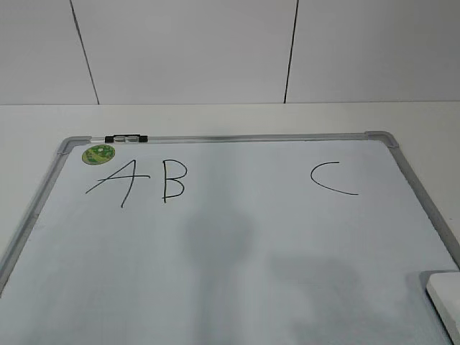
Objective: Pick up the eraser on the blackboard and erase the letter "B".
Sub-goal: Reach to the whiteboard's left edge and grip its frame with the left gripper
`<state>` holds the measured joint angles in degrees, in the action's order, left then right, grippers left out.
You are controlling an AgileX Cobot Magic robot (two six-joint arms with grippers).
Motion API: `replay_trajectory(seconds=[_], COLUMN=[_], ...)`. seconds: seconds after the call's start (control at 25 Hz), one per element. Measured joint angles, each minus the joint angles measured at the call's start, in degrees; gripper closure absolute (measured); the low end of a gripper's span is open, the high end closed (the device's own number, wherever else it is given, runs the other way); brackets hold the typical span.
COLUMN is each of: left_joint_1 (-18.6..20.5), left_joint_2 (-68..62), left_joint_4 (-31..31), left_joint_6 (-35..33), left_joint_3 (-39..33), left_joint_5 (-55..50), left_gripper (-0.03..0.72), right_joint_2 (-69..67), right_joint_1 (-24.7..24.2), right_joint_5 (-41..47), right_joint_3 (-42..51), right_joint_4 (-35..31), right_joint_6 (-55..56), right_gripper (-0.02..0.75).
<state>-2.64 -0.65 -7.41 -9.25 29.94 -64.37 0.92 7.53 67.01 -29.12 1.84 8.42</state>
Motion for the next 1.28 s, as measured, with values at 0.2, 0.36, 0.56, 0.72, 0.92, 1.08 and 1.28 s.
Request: replay_trajectory(seconds=[0.2,0.36,0.56,0.72,0.92,1.08,1.28], left_joint_1=[0.00,0.00,0.00,0.00,0.00,0.00,0.00], left_joint_2=[0.00,0.00,-3.26,-11.45,-21.34,-29.69,-42.44], left_joint_4=[-0.24,-0.34,-0.57,-1.44,-1.67,-1.71,-1.85], left_joint_6=[0.00,0.00,0.00,0.00,1.38,4.52,5.85], left_joint_3=[0.00,0.00,0.00,1.18,5.12,8.52,12.15], left_joint_5=[0.00,0.00,0.00,-0.33,-0.41,-0.55,-2.17], left_gripper=[0.447,0.447,0.447,0.447,0.447,0.447,0.447], right_joint_2=[-6.47,-14.35,-24.13,-32.87,-41.15,-46.17,-52.06], right_joint_1=[0.00,0.00,0.00,0.00,0.00,0.00,0.00], right_joint_5=[0.00,0.49,1.86,4.13,4.38,4.38,4.38], right_joint_3=[-0.10,-1.70,-5.33,-8.19,-9.49,-10.16,-10.29], right_joint_4=[-0.89,-1.84,-1.84,-2.29,-4.98,-6.45,-7.12], right_joint_6=[0.73,0.84,0.84,0.84,0.84,0.84,0.84], right_gripper=[0.188,0.188,0.188,0.188,0.188,0.188,0.188])
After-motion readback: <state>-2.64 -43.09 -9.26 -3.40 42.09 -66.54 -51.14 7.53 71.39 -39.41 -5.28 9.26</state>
